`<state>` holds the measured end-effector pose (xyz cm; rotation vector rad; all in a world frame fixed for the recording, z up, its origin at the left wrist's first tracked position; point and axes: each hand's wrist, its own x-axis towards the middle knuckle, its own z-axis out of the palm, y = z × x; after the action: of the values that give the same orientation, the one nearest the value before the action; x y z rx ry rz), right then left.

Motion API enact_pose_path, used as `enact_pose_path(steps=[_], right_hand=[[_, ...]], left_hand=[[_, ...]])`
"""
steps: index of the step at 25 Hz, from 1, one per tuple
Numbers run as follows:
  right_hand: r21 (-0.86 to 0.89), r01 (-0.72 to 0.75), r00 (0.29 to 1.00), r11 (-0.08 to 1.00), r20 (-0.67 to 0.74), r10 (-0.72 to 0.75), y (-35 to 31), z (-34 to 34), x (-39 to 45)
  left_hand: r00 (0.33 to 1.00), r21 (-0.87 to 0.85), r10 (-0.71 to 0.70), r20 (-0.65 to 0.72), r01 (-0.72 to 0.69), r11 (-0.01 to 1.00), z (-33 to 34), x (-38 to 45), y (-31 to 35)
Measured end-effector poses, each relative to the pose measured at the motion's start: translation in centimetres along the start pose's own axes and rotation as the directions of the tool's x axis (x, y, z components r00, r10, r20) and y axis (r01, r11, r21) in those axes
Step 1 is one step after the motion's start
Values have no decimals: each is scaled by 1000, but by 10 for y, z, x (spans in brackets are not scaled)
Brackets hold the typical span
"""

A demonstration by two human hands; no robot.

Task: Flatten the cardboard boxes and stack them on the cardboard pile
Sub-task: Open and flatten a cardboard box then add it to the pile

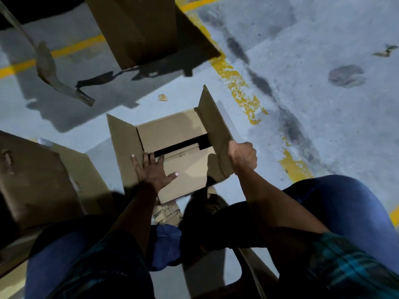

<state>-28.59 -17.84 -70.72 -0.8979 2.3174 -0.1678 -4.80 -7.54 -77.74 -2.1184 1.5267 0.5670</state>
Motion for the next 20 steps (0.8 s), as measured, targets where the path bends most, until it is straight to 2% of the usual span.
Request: enact_pose_path(steps=[2,3,4,6,8,9,11,14,16,18,20], right_hand=[[-40,23,997,999,-68,-26,0,-4,11],[-82,81,989,993,-118,-90,4,-2,16],[-166,194,960,967,-172,-222,9,3,18],[-437,404,838,804,-177,-517,19,23,25],[-593,468,780,656,-73,-622,17,44,31],[-594,480,782,645,-44,-622,15,53,34],[-551,450,847,703,14,-531,15,67,42],[-414,421,907,807,191,-376,25,79,53],[-292,345,912,892,330,-245,22,82,55],[-228,258,913,939,375,-160,14,87,60],[-235,207,927,950,358,-113,4,95,70]], left_hand=[[997,-9,11,72,-10,1000,3,6,2],[994,17,16,105,-17,1000,4,8,1],[992,39,21,127,-26,999,6,9,0],[989,42,22,144,-28,999,4,10,-3],[989,19,15,150,-18,1000,3,13,-4],[989,4,14,148,-15,1000,3,14,-4],[989,-25,17,148,-13,1000,3,16,-2],[981,-11,-1,195,3,1000,-1,17,1],[979,-8,-14,201,16,1000,-3,18,3],[979,-1,-16,205,16,1000,-3,18,3],[974,14,-16,224,13,1000,-3,18,4]])
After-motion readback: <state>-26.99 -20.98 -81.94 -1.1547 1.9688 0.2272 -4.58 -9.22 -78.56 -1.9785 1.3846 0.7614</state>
